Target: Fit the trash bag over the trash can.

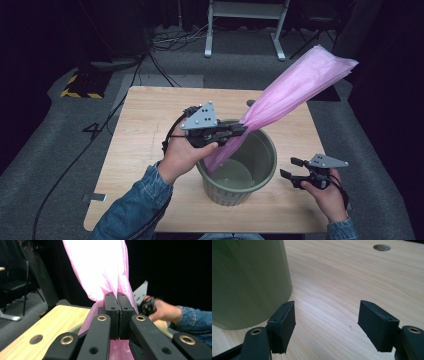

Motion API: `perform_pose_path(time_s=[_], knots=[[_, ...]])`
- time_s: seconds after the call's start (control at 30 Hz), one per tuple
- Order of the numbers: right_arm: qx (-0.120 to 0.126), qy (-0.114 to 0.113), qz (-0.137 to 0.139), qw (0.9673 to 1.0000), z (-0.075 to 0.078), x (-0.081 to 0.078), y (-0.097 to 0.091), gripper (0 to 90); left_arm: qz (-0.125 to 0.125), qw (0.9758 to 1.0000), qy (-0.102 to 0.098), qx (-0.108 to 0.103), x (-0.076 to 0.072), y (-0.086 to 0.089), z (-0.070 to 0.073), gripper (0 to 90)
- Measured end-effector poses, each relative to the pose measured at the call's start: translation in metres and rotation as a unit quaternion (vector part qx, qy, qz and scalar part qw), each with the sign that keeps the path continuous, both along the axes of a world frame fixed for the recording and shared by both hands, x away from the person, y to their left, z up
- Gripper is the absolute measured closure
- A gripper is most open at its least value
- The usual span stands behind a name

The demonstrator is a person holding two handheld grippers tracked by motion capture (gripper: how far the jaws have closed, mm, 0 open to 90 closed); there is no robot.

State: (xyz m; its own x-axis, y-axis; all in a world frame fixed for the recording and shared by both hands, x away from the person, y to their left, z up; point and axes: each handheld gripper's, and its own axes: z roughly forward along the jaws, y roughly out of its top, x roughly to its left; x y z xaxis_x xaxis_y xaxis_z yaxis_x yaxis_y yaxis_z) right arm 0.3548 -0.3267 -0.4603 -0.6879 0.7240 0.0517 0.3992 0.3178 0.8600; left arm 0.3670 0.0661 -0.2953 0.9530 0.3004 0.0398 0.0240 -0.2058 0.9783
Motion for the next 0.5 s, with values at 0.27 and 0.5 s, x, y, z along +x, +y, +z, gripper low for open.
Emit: perform_pose_path(time_s=[0.27,0.5], knots=[[0.001,-0.023,-0.011,0.9997,0.029,-0.002,-0.008,30.2,0.006,1.0000,0.002,0.003,-0.003,0.010,-0.012,88.8],[0.016,-0.047,0.000,0.9988,0.065,-0.005,-0.007,29.9,0.010,0.9999,0.001,0.012,-0.008,0.014,-0.018,88.7]])
